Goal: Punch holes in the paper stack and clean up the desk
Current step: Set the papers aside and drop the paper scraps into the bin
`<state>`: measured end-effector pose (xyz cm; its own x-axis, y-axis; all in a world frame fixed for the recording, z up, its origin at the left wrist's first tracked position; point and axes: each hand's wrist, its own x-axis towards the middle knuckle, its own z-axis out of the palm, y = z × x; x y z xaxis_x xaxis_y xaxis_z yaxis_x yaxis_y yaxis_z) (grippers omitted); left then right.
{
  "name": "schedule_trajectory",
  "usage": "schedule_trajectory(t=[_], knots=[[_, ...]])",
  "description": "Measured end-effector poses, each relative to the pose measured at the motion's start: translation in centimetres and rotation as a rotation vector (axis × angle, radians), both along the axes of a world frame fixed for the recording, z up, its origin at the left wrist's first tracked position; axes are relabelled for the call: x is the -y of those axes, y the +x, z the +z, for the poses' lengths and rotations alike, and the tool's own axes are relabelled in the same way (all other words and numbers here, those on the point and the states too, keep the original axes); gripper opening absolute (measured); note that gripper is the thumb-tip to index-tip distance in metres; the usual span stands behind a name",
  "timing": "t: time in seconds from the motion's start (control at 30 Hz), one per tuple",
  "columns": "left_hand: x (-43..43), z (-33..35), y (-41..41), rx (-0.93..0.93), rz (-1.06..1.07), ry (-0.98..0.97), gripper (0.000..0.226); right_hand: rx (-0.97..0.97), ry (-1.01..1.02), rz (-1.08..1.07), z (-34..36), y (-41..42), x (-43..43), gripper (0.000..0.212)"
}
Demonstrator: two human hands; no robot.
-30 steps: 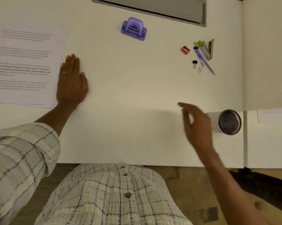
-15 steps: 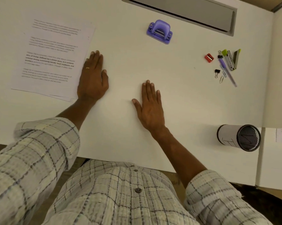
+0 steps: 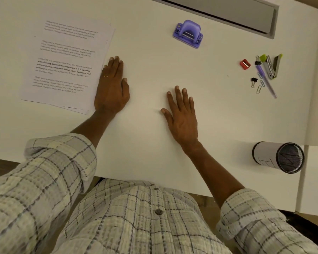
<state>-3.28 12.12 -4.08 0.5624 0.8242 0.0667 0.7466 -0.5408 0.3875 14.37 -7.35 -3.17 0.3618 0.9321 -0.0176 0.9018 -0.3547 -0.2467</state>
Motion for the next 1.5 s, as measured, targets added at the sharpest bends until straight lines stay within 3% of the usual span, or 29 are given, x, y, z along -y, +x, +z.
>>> schedule_trajectory(t=[0.17, 0.33, 0.57, 0.77, 1.0, 1.2, 1.33, 1.5], knots=[[0.0, -0.3, -0.1, 0.007, 0.003, 0.008, 0.057, -0.056, 0.122, -0.175, 0.4, 1.2, -0.1, 0.049], [0.0, -0.3, -0.1, 0.004, 0.004, 0.019, 0.057, -0.043, 0.108, -0.045, 0.1, 0.5, -0.9, 0.045], [-0.1, -0.4, -0.1, 0.006, 0.006, 0.022, 0.057, -0.05, 0.091, -0.086, 0.1, 1.8, -1.8, 0.051], [-0.1, -0.3, -0.1, 0.02, 0.005, 0.021, 0.057, -0.015, 0.218, 0.117, -0.2, 2.6, -1.5, 0.035], [0.0, -0.3, -0.1, 0.018, 0.003, 0.029, 0.056, -0.289, 0.32, -0.209, -0.1, 2.3, -1.3, 0.029], [0.0, -0.3, -0.1, 0.003, 0.01, 0.029, 0.057, -0.375, 0.335, -0.266, -0.4, 1.4, -3.0, 0.018], [0.0, -0.4, -0.1, 0.006, 0.007, 0.031, 0.056, -0.218, 0.38, -0.179, -0.3, 1.4, -3.3, 0.009], [0.0, -0.3, -0.1, 0.025, 0.004, 0.03, 0.056, -0.031, 0.312, -0.068, -0.3, 1.5, -4.1, 0.016]])
